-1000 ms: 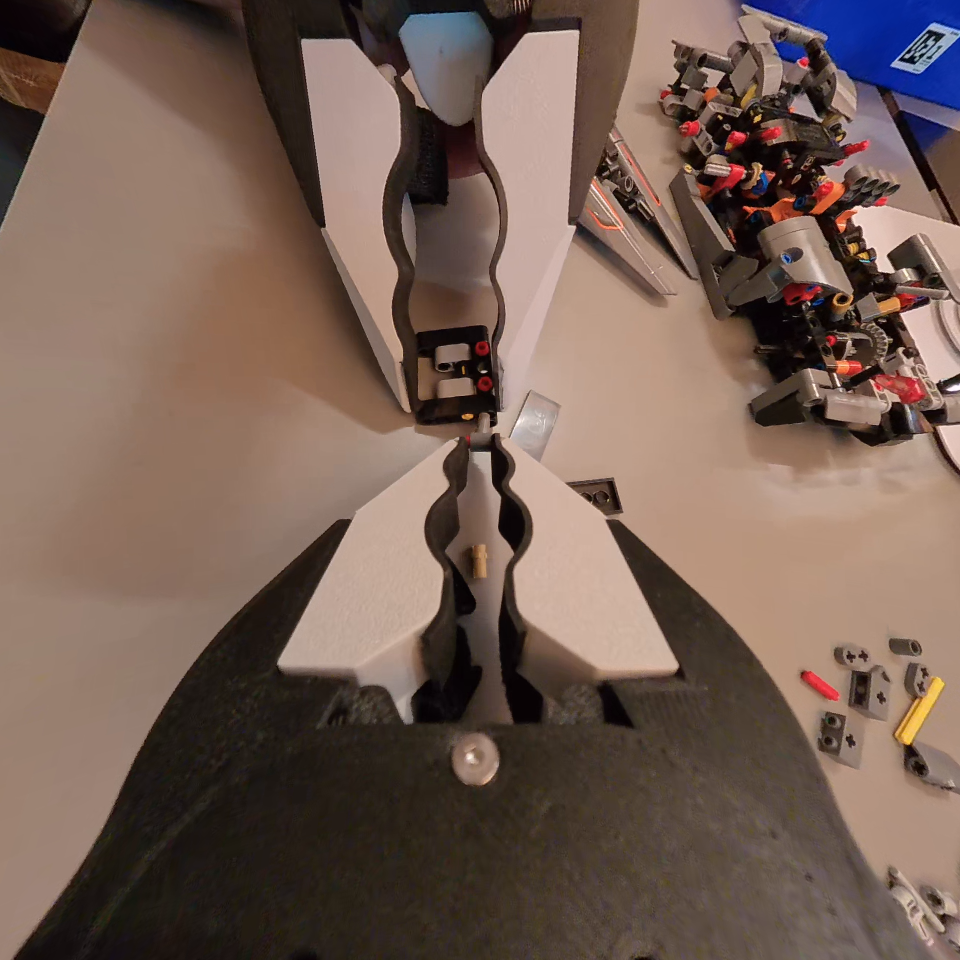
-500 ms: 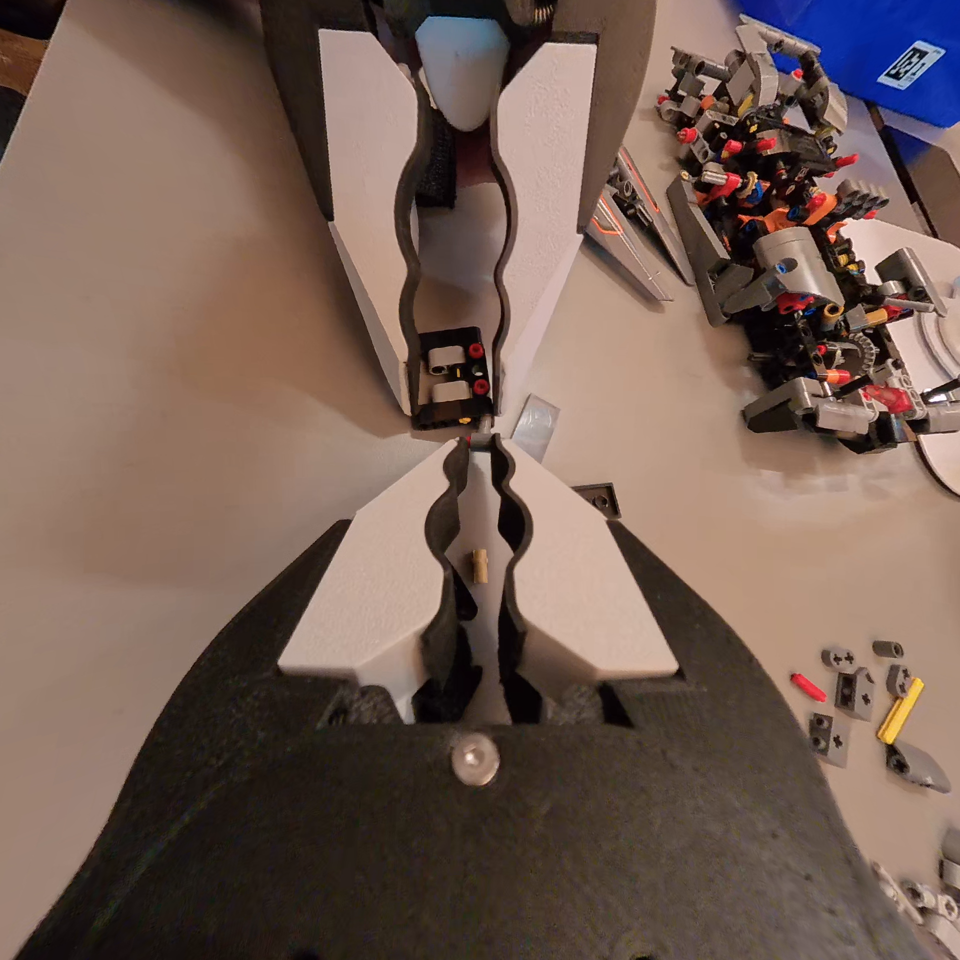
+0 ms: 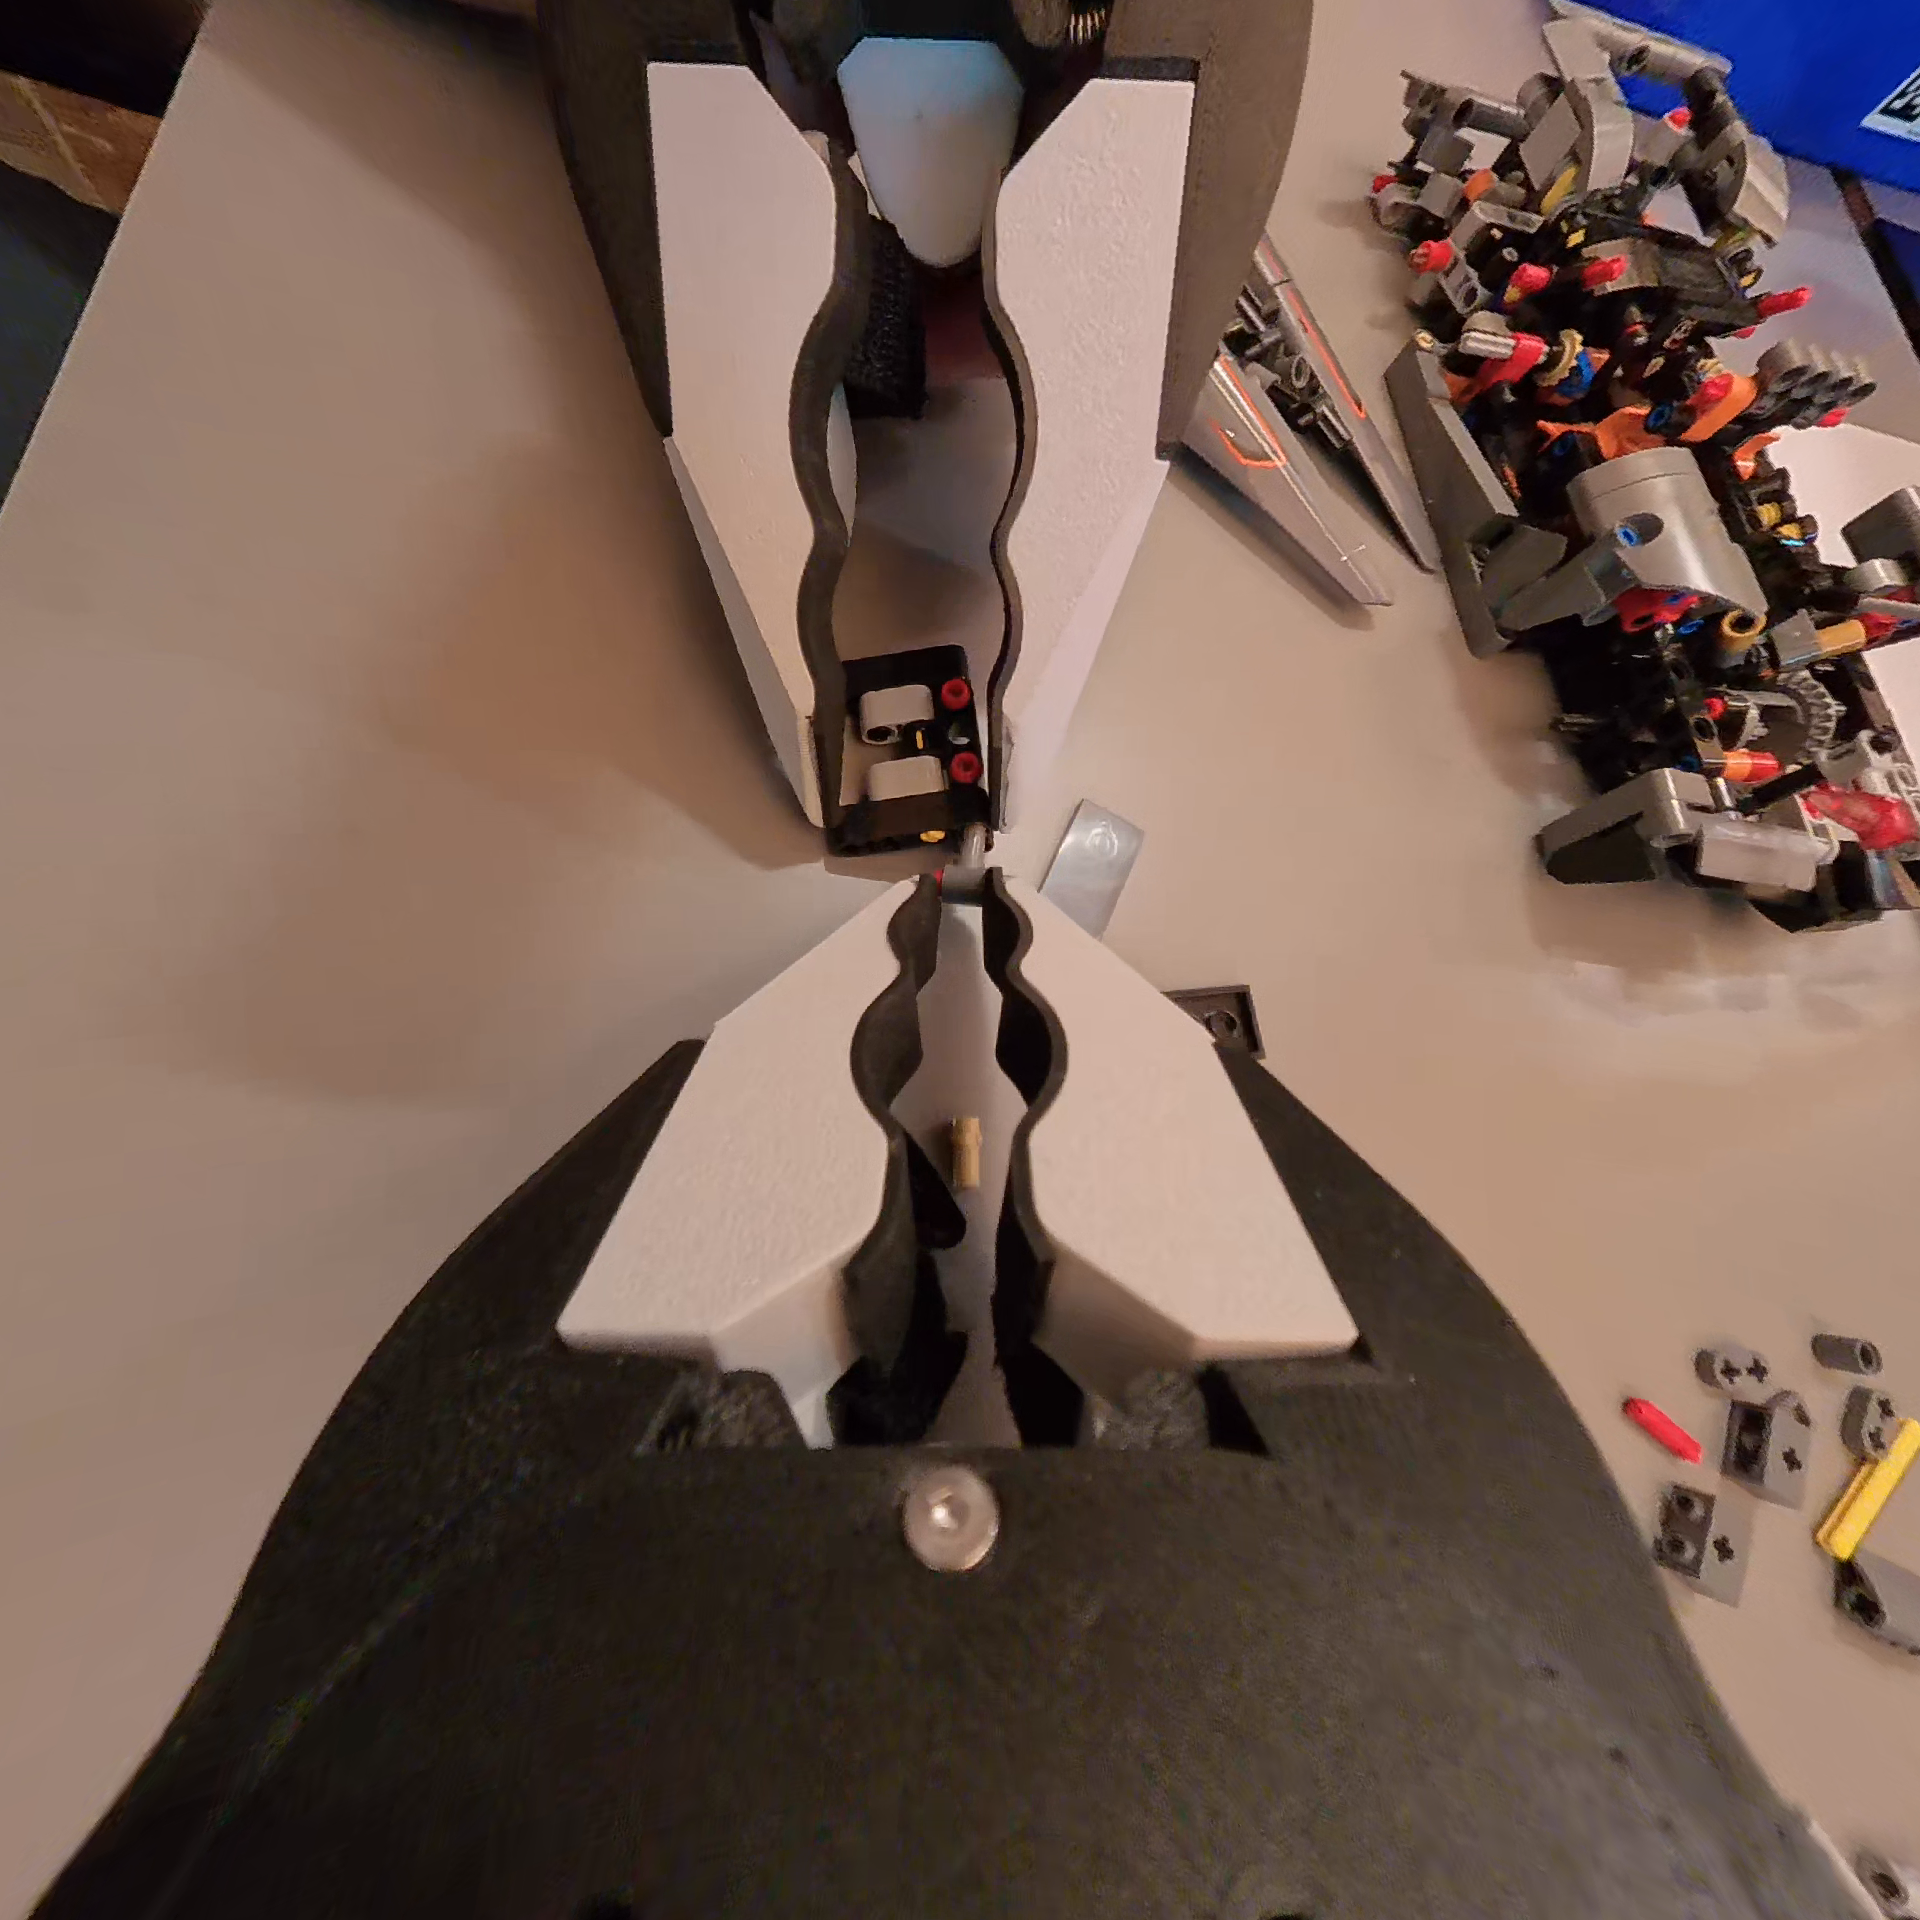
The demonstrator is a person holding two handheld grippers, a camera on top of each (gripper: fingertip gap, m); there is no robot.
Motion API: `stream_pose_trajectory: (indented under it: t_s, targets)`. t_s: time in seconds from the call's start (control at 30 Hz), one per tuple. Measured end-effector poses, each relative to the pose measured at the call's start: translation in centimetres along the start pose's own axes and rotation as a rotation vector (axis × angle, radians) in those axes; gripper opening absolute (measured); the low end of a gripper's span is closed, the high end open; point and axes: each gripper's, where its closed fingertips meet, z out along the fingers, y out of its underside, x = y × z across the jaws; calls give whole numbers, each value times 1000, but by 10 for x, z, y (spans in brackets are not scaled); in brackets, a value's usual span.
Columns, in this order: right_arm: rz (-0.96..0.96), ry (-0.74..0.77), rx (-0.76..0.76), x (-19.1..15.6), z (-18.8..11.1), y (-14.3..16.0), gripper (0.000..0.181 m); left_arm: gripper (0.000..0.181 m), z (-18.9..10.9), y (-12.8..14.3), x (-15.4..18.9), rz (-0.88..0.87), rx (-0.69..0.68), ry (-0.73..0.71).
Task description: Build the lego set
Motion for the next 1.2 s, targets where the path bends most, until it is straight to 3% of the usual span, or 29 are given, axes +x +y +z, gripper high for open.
stream_pose_trajectory:
  t_s: [0.23,1.2]
  targets:
    - [-22,-76,-16,-3,4,2,6,28,-1,1,1,-2,7,5]
    - [-133,3,-122,-2,3,2,7,28,1,-2,3,18,0,13]
